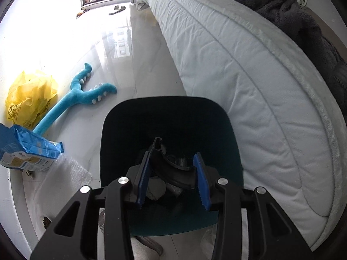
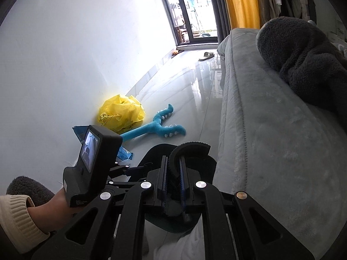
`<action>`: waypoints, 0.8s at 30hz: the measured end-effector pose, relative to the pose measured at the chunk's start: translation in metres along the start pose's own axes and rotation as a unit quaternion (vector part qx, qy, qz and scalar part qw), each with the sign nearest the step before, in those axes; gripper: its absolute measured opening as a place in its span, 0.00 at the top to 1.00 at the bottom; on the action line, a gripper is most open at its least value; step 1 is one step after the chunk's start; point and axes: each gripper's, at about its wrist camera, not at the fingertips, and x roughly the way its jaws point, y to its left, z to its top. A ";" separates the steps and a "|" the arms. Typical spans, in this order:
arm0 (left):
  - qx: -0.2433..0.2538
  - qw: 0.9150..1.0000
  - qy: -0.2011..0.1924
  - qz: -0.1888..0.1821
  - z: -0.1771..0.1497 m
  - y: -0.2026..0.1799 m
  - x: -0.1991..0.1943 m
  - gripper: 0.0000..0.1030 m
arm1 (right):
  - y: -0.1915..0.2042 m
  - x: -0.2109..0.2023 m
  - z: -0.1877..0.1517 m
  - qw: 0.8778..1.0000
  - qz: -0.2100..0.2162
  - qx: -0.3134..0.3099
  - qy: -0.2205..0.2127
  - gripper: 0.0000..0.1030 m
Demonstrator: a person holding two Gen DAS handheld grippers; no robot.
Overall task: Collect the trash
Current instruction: 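Open the left tool to drop its black piece into the bin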
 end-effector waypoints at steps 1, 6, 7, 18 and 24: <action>-0.007 1.000 0.010 -0.002 -0.002 0.005 0.004 0.59 | 0.002 0.003 0.000 1.000 0.002 0.000 0.002 0.90; -0.037 0.998 0.048 -0.018 -0.010 0.027 0.019 0.55 | 0.014 0.024 0.003 1.000 0.010 -0.006 0.016 0.90; -0.043 0.997 0.056 -0.021 -0.012 0.030 0.021 0.54 | 0.017 0.027 0.003 1.000 0.011 -0.007 0.020 0.90; -0.051 0.997 0.046 -0.035 -0.019 0.052 0.003 0.29 | 0.020 0.083 -0.004 0.997 0.011 0.009 0.078 0.90; -0.057 0.998 0.006 -0.021 -0.020 0.069 -0.023 0.23 | 0.019 0.109 -0.010 0.993 0.005 0.019 0.112 0.90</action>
